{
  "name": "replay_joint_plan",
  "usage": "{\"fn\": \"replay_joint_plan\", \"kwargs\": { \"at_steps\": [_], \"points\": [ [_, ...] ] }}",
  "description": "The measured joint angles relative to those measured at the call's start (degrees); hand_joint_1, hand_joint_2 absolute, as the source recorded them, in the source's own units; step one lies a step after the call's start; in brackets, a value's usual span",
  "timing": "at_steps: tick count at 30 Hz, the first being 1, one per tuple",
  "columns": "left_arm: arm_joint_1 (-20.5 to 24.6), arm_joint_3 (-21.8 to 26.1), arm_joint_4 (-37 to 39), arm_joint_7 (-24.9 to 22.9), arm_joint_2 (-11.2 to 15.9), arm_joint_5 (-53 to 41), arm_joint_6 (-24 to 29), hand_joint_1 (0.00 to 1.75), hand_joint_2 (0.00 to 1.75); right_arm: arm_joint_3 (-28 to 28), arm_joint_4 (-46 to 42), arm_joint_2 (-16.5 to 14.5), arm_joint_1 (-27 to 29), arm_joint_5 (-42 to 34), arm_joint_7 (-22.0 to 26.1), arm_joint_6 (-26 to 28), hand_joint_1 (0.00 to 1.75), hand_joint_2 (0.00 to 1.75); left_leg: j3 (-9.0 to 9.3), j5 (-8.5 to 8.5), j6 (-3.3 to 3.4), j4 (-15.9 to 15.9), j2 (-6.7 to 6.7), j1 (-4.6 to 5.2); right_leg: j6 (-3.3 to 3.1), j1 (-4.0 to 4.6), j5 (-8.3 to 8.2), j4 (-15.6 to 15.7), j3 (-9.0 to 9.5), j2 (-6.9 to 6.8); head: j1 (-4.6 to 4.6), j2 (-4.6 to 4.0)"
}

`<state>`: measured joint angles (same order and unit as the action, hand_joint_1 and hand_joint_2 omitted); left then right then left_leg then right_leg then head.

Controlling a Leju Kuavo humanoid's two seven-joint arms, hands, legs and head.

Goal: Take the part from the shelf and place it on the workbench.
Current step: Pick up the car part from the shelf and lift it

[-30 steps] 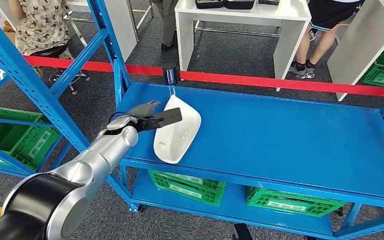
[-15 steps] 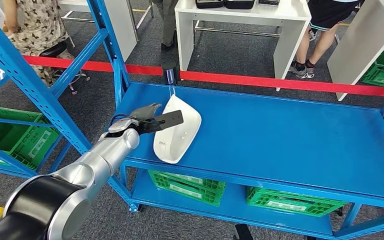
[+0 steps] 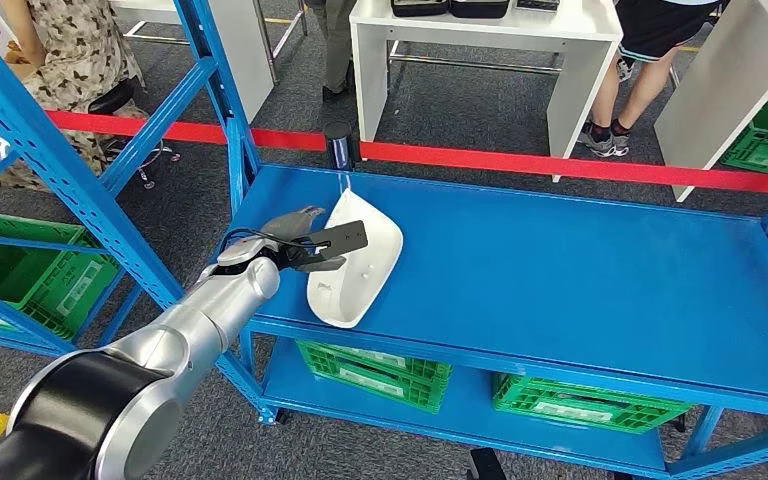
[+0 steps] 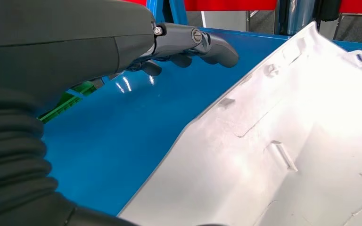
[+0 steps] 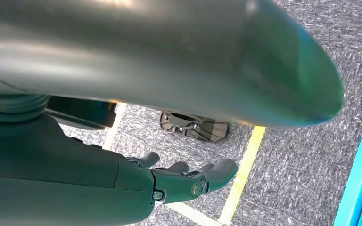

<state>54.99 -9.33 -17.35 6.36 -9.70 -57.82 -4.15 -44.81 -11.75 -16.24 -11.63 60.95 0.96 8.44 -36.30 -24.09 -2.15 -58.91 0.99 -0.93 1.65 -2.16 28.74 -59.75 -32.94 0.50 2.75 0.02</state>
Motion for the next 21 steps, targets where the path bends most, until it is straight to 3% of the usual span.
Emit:
{"fn": "replay_joint_plan", "kwargs": {
  "at_steps": [1,2,5,6,21],
  "points": [
    [0.0,0.0,0.0,0.0,0.0,0.0,0.0,0.00,1.75,0.0,0.0,0.0,0.0,0.0,0.0,0.0,0.00,0.00,0.00,0.00,0.00,0.0,0.00,0.00,0.00,0.00,0.00,0.0,0.00,0.00,0.00,0.00],
    [0.0,0.0,0.0,0.0,0.0,0.0,0.0,0.21,1.75,0.0,0.0,0.0,0.0,0.1,0.0,0.0,0.00,0.00,0.00,0.00,0.00,0.0,0.00,0.00,0.00,0.00,0.00,0.0,0.00,0.00,0.00,0.00],
    [0.0,0.0,0.0,0.2,0.0,0.0,0.0,1.51,1.75,0.0,0.0,0.0,0.0,0.1,0.0,0.0,0.00,0.00,0.00,0.00,0.00,0.0,0.00,0.00,0.00,0.00,0.00,0.0,0.00,0.00,0.00,0.00],
    [0.0,0.0,0.0,0.3,0.0,0.0,0.0,1.75,1.75,0.0,0.0,0.0,0.0,0.1,0.0,0.0,0.00,0.00,-0.01,0.00,0.00,0.0,0.00,0.00,0.00,0.00,0.00,0.0,0.00,0.00,0.00,0.00],
    [-0.2,0.6,0.0,1.1,-0.1,0.1,0.0,1.75,1.75,0.0,0.0,0.0,0.0,-0.2,0.1,0.2,0.00,0.00,-0.02,0.00,0.00,0.0,0.00,0.00,0.00,0.00,0.00,0.0,-0.01,0.00,0.00,0.00]
  ]
}}
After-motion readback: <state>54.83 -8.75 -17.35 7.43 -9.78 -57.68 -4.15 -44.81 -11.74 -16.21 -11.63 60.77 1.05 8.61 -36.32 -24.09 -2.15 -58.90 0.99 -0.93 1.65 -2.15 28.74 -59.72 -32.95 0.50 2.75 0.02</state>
